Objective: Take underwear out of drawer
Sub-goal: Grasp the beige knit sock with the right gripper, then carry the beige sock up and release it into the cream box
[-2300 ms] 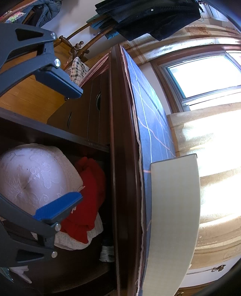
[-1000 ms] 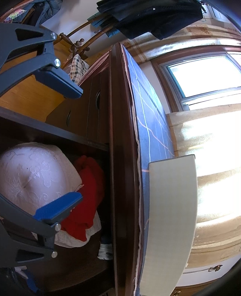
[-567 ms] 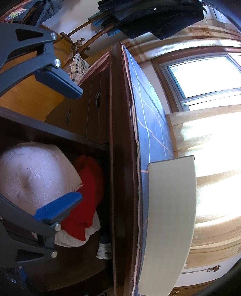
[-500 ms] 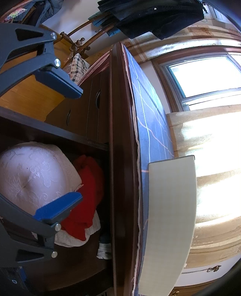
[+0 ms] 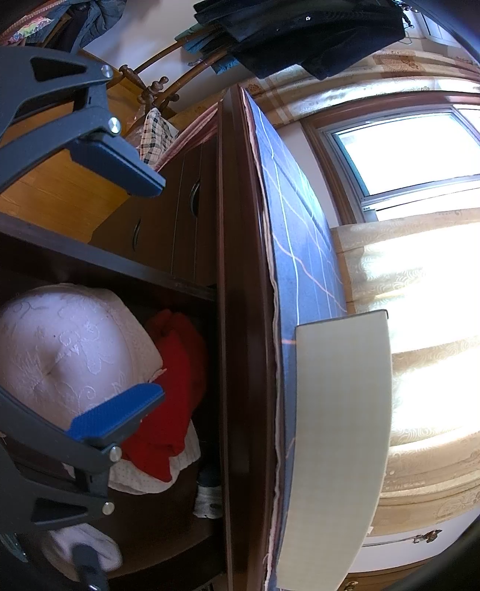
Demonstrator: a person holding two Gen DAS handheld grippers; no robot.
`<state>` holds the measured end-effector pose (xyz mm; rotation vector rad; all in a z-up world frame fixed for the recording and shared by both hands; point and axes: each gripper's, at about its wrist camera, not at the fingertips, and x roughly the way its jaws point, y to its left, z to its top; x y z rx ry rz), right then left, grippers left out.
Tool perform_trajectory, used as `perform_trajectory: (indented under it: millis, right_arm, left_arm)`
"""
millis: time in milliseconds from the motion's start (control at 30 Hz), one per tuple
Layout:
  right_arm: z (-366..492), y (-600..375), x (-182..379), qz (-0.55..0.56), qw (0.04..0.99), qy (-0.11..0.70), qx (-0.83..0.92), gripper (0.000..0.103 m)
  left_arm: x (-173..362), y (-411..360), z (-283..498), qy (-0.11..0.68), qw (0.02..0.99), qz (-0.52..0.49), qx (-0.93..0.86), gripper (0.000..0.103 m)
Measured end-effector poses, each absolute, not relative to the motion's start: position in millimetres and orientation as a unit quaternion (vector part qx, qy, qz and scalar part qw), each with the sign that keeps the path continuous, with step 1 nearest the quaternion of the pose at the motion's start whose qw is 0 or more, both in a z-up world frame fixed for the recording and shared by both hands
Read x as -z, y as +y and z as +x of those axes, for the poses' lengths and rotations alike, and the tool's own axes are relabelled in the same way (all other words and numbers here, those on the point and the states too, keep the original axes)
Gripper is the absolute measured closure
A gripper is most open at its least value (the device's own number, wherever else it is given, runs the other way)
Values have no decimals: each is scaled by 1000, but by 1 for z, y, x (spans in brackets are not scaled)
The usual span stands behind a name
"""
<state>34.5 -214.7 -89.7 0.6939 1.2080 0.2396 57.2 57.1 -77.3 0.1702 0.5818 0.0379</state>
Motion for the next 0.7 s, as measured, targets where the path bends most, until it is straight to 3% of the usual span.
perform_trajectory:
  millis: [533, 700]
  right_arm:
    - [37, -211, 37, 286, 831, 471, -76, 59]
    - [40, -214, -3, 283, 855, 426, -85, 59]
  left_arm:
    - [76, 57, 57, 286, 954, 88, -20, 0]
    - [76, 57, 57, 286, 954, 88, -20, 0]
